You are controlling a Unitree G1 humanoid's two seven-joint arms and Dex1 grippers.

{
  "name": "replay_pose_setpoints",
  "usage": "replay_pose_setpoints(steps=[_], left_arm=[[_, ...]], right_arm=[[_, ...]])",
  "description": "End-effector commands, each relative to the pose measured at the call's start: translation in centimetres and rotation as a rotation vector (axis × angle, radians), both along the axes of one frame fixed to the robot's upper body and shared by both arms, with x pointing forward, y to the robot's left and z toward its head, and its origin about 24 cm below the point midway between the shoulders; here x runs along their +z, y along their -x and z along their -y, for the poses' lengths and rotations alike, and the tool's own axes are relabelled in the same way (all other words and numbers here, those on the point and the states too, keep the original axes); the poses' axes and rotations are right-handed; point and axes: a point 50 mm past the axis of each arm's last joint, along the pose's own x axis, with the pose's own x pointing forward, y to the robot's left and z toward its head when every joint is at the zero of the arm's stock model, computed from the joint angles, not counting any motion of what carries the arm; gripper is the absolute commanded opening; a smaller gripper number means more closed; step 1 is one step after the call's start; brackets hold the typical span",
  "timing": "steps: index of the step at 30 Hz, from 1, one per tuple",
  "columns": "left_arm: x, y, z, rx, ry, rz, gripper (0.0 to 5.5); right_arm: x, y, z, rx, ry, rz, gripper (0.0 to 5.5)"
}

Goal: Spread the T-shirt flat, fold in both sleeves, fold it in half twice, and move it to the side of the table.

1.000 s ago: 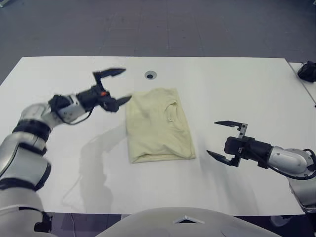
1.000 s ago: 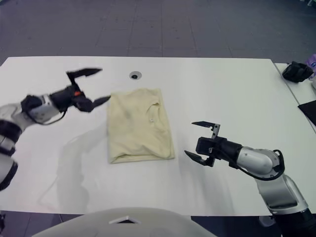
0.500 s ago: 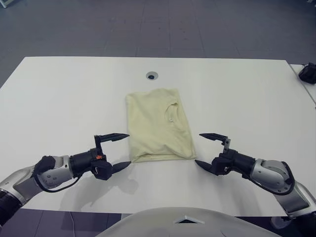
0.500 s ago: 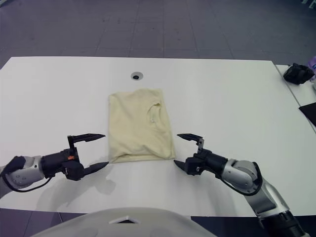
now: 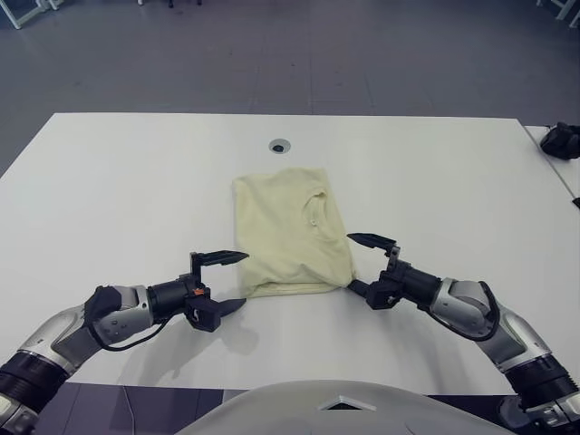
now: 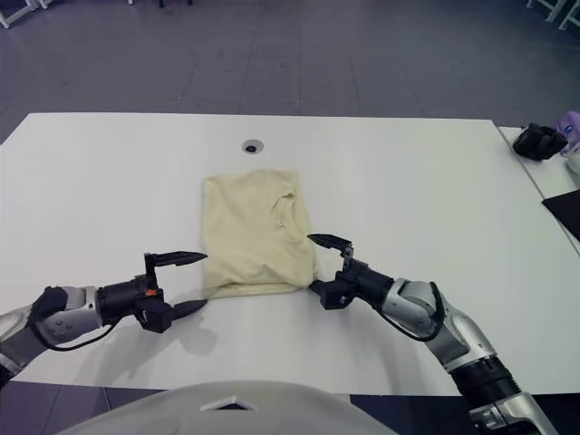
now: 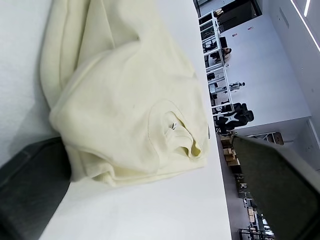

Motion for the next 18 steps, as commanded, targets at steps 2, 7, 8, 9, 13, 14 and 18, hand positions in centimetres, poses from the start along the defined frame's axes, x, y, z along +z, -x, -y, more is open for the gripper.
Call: replay_pose_setpoints(steps=[2, 7, 8, 9, 13, 14, 18], left_arm=[[-2.3, 0.7, -0.1, -0.018, -0.110, -0.070, 4.92], [-2.1, 0.3, -0.1, -0.008, -0.105, -0.070, 3.95], [-2.0, 0.1, -0.1, -0.013, -0.106, -0.071, 3.78], [-2.0, -0.1, 0.0, -0.016, -0.107, -0.073, 3.56], [-2.6, -1.2, 0.8, -0.045, -0.115, -0.144, 2.85], [-2.8, -1.4, 1.0, -0.051, -0.120, -0.170, 2.65], [-2.4, -2.7, 1.4, -0.072, -0.138, -0.215, 2.02]], right_arm=[[-1.7, 3.0, 2.9, -0.014, 0.165, -0.151, 5.40], [-0.3, 1.8, 4.6, 0.002, 0.218, -0.122, 5.40], [-0.3, 1.5, 4.8, 0.003, 0.227, -0.122, 5.40], [-0.5, 1.3, 4.8, 0.008, 0.230, -0.122, 5.40], [-1.9, 1.2, 3.8, 0.070, 0.223, -0.156, 5.40], [-2.2, 1.3, 3.4, 0.096, 0.224, -0.164, 5.40], [-1.9, 1.8, 3.1, 0.167, 0.219, -0.197, 5.40]])
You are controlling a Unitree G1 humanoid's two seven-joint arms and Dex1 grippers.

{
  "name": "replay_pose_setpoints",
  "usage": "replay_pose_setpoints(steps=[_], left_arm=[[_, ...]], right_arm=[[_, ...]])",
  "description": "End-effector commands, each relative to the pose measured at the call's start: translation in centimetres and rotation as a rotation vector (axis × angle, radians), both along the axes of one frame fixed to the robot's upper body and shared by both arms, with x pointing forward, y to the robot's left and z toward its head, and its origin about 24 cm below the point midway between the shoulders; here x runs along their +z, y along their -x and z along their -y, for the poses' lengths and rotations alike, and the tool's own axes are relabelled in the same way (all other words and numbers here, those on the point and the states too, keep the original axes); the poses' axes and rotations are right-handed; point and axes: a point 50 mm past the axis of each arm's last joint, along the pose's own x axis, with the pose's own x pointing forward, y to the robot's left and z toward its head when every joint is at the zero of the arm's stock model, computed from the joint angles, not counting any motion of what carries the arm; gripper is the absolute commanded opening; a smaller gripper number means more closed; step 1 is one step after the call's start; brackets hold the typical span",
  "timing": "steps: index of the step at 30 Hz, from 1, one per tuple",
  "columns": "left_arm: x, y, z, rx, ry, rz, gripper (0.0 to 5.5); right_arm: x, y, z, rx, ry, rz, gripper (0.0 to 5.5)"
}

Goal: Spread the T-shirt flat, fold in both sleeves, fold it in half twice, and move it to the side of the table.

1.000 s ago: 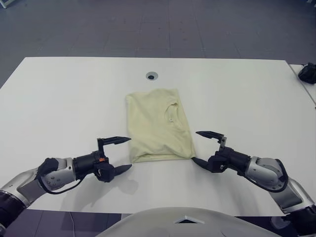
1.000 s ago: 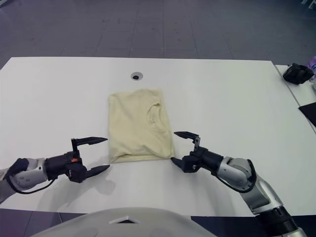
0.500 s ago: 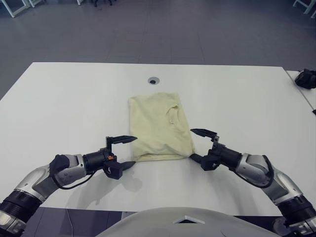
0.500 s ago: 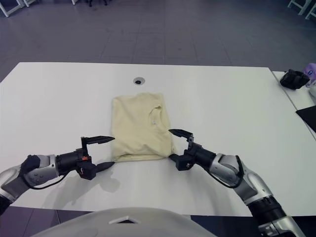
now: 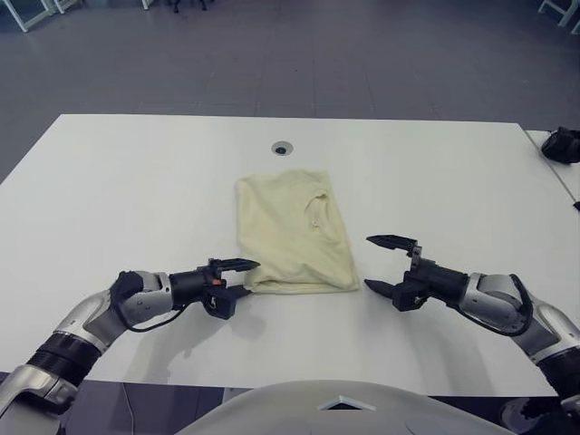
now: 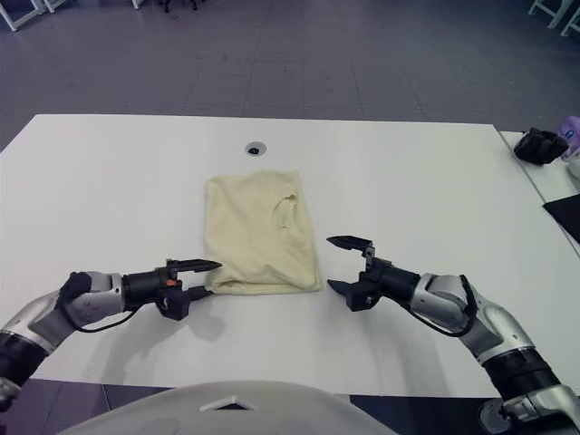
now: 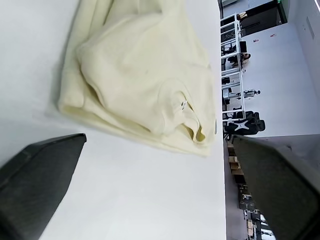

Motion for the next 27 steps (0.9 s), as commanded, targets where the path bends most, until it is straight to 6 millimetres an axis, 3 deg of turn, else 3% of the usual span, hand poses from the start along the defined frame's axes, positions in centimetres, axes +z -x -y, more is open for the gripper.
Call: replay_pose_setpoints(steps=[1, 6, 10, 16, 22, 27], left_arm=[[-0.8, -0.5, -0.4, -0.013, -0.093, -0.108, 1.81], [1.0, -1.8, 0.0, 0.033, -0.008, -0.205, 0.86], [2.4, -2.3, 1.0, 0.023, 0.073, -0.289, 0.21], [4.0, -3.2, 2.0, 0.039, 0.198, -0.355, 0.16], [4.7, -3.6, 0.9, 0.069, 0.206, -0.374, 0.16], [4.6, -3.4, 0.8, 0.065, 0.198, -0.379, 0.16]], right_arm=[[-2.4, 2.5, 0.2, 0.093, 0.127, -0.185, 5.40], [-1.7, 3.1, -0.2, 0.098, 0.092, -0.204, 5.40], [-3.3, 3.0, -1.1, 0.069, 0.083, -0.231, 5.40], [-5.5, 3.1, -2.5, 0.071, 0.071, -0.271, 5.40], [-6.3, 3.1, -0.8, -0.031, 0.081, -0.296, 5.40], [-6.5, 2.3, -0.9, -0.029, 0.091, -0.285, 4.58]])
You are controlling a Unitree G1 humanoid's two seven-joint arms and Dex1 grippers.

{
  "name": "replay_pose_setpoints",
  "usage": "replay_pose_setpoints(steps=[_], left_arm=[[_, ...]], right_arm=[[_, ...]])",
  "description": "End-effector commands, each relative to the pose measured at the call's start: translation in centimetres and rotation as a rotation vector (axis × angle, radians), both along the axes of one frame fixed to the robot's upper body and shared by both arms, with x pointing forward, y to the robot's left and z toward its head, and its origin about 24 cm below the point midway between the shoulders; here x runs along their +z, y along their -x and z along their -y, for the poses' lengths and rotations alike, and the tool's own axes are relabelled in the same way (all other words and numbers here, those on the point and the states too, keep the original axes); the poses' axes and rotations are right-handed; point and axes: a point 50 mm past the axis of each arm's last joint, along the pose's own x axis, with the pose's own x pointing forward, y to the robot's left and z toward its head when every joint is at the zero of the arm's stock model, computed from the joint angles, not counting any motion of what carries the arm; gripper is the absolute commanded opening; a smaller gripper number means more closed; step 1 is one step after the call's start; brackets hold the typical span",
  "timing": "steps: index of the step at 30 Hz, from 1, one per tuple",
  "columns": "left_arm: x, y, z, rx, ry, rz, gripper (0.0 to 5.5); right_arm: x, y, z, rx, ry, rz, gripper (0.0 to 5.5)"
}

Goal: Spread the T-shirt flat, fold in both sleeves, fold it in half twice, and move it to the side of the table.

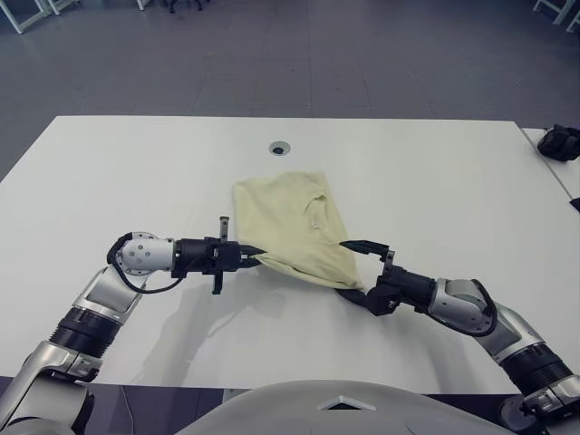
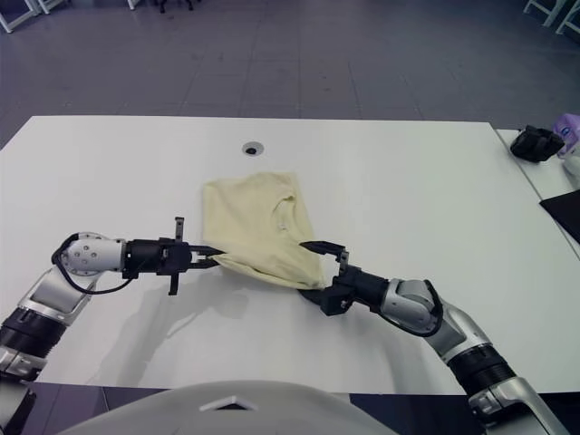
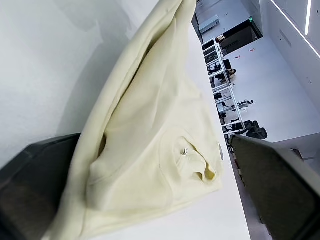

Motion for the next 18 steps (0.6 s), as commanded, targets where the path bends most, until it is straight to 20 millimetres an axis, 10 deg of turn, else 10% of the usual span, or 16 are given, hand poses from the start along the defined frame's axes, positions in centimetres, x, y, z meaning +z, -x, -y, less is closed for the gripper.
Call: replay_pose_setpoints(steps=[1, 11, 18], left_arm=[[0.4, -0.1, 0.0, -0.003, -0.004, 0.009, 0.16], [-0.5, 1.1, -0.9, -0.107, -0.082, 0.096, 0.16], [-1.4, 2.4, -0.3, -0.197, -0.097, 0.189, 1.50]], right_arm=[[-4.7, 1.9, 1.9, 0.000, 0.275, -0.201, 4.39], [-4.7, 2.3, 1.8, 0.101, 0.309, -0.226, 2.42], [-3.4, 1.7, 2.5, 0.064, 0.257, -0.382, 1.13]])
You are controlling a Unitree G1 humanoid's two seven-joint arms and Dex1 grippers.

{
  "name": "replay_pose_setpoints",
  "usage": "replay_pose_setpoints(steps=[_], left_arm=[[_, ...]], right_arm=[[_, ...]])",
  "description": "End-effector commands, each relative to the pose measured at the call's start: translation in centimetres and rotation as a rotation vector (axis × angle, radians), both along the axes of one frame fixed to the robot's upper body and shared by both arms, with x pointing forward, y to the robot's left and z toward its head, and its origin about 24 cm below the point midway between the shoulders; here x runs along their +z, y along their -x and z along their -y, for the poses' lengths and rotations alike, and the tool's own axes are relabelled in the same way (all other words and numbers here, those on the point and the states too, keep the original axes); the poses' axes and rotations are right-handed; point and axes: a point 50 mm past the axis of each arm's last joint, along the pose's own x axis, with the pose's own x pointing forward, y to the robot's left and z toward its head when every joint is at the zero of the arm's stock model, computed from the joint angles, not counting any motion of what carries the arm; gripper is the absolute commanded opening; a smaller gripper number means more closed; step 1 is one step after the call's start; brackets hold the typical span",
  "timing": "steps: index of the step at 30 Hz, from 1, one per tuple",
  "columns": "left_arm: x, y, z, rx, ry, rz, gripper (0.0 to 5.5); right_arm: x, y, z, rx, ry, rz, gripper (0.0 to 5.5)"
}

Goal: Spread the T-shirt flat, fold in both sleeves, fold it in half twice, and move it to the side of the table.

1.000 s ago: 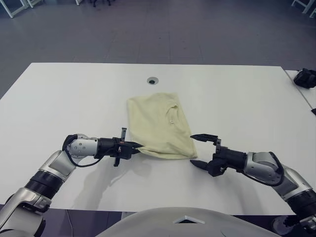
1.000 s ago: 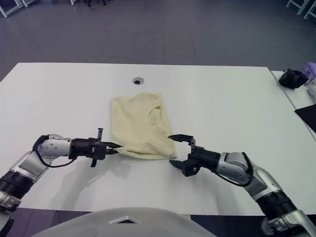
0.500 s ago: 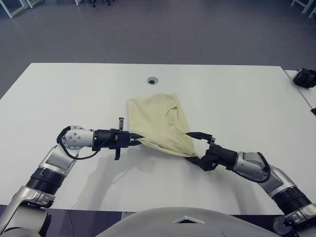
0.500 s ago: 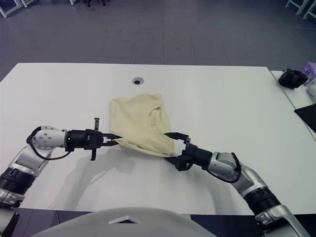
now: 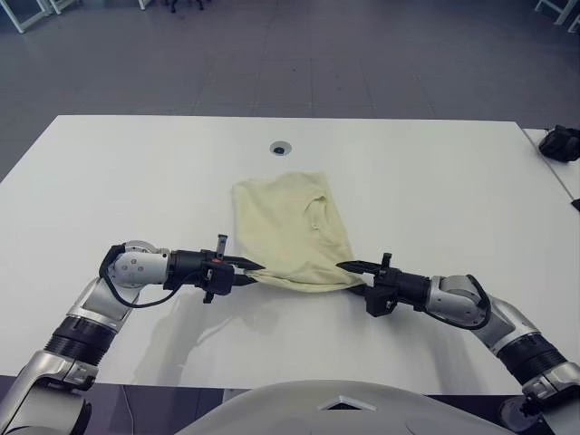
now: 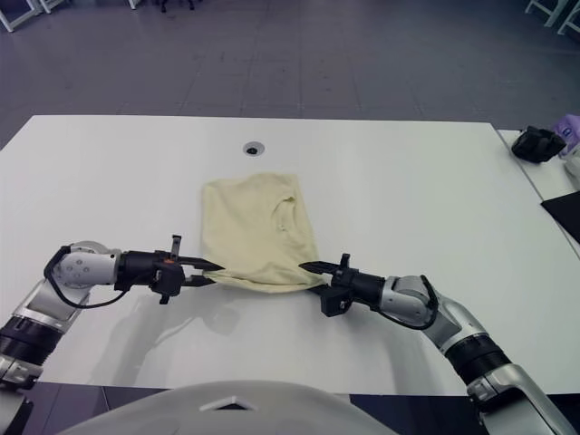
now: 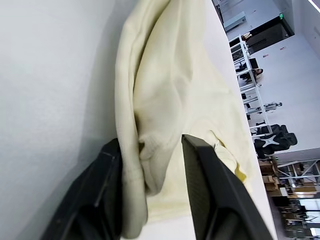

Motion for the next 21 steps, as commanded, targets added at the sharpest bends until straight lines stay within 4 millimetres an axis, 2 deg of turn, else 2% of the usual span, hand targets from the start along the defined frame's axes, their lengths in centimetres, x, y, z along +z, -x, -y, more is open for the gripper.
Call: replay_pose_setpoints(steps=[1, 4, 7, 10, 17, 21], left_arm=[[-0.6, 0.5, 0.2, -0.045, -0.032, 0.049, 1.63], [-1.2, 0.7, 0.3, -0.062, -0.036, 0.049, 2.09], [-1.7, 0.8, -0.3, -0.046, -0.057, 0.036, 2.55], [-2.2, 0.8, -0.9, -0.040, -0.091, 0.019, 2.06], [-1.8, 1.5, -0.4, -0.103, -0.088, 0.019, 0.85], [-1.7, 2.1, -0.4, -0.147, -0.109, 0.015, 0.12]], right_arm=[[-2.4, 2.5, 2.4, 0.023, 0.200, -0.255, 0.98], [-1.6, 3.3, 2.3, 0.045, 0.194, -0.307, 0.49], [-0.9, 3.1, 1.9, 0.058, 0.191, -0.314, 0.05], [-0.5, 2.6, 1.8, 0.046, 0.190, -0.307, 0.04], [0.9, 2.3, 1.5, 0.002, 0.142, -0.315, 0.04], [1.9, 2.7, 1.2, -0.006, 0.115, -0.362, 0.04]])
